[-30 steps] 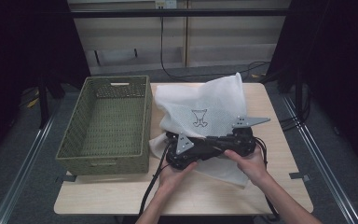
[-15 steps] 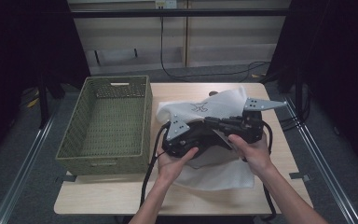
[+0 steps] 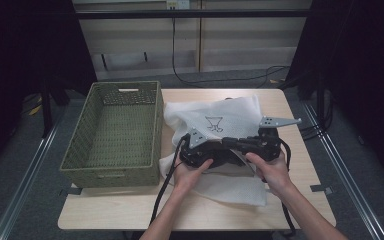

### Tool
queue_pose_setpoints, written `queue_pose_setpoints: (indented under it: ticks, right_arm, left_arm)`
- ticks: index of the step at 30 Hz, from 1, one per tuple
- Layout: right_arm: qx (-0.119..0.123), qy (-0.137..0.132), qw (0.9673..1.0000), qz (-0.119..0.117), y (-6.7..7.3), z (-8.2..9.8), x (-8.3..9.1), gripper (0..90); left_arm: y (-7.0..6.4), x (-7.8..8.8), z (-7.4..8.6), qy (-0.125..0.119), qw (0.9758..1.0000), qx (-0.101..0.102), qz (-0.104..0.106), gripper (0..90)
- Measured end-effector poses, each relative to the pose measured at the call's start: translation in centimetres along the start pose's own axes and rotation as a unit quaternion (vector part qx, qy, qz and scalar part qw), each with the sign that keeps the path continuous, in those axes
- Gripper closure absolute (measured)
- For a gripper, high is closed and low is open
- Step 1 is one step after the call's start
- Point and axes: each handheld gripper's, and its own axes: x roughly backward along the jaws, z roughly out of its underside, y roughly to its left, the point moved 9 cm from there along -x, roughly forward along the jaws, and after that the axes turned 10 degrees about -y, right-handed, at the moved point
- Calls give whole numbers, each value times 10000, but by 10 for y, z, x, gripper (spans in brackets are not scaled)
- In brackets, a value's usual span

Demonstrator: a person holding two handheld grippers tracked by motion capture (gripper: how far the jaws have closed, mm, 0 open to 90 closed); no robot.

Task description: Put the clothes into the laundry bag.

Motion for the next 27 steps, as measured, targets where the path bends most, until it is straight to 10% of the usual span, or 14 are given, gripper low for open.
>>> queue_pose_setpoints:
  ticks: [16,27]
  right_arm:
    - [47,834,9957,398,-30,59,-10,865]
    - [224,840,9944,602,-41,57,-3,864]
  left_arm:
    - [-7,-12,29,371,9991,-70,201,630]
    - [-23,47,12,55,9980,-284,570,244]
